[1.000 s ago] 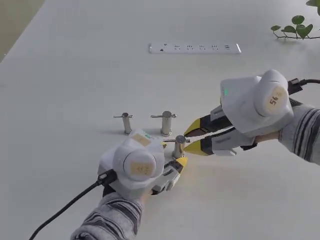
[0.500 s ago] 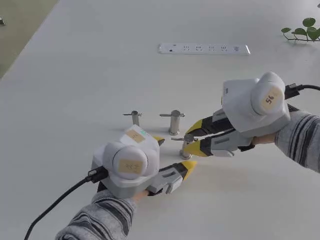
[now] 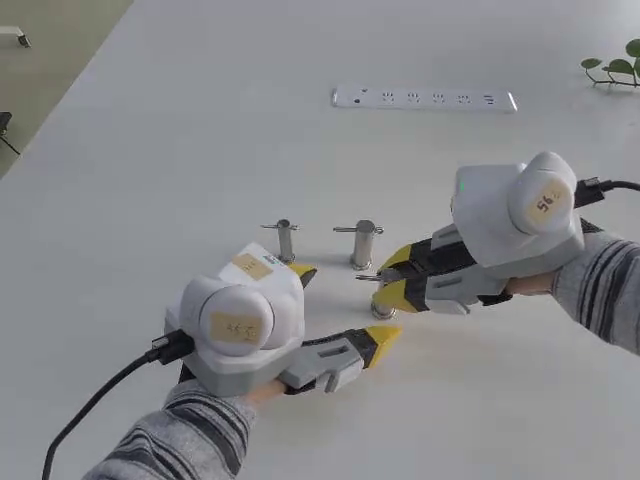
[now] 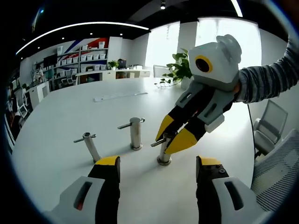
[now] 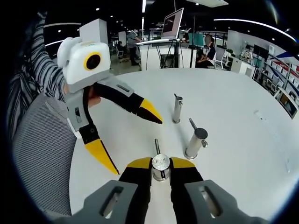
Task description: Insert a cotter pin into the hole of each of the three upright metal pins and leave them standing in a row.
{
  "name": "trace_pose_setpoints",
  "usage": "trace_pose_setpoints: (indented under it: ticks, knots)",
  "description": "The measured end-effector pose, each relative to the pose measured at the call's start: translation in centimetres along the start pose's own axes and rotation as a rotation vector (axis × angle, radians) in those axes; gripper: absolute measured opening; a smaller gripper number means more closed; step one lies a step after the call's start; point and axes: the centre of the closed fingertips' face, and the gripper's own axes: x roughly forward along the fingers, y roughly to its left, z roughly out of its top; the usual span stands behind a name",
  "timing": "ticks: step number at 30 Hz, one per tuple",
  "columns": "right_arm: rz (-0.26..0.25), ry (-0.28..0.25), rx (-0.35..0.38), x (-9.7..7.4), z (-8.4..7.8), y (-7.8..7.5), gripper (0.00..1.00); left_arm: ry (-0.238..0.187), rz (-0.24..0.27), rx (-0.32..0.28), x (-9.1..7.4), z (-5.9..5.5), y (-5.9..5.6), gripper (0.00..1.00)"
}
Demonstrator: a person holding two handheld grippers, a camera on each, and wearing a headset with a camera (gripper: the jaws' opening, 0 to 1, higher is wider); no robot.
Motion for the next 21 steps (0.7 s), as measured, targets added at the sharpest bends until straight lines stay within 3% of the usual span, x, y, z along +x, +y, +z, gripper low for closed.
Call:
trace_pose_setpoints:
  ticks: [12, 21]
  knots:
    - [-0.011, -0.009, -0.013, -0.2, 0.0, -0.3, 0.08, -0.027, 0.047, -0.037, -1.6, 0.7, 1.7, 0.77]
    - [-0.026, 0.008, -0.020, -1.3, -0.7, -1.5, 0.08, -0.029, 0.085, -0.038, -3.1, 0.8, 3.5, 0.86]
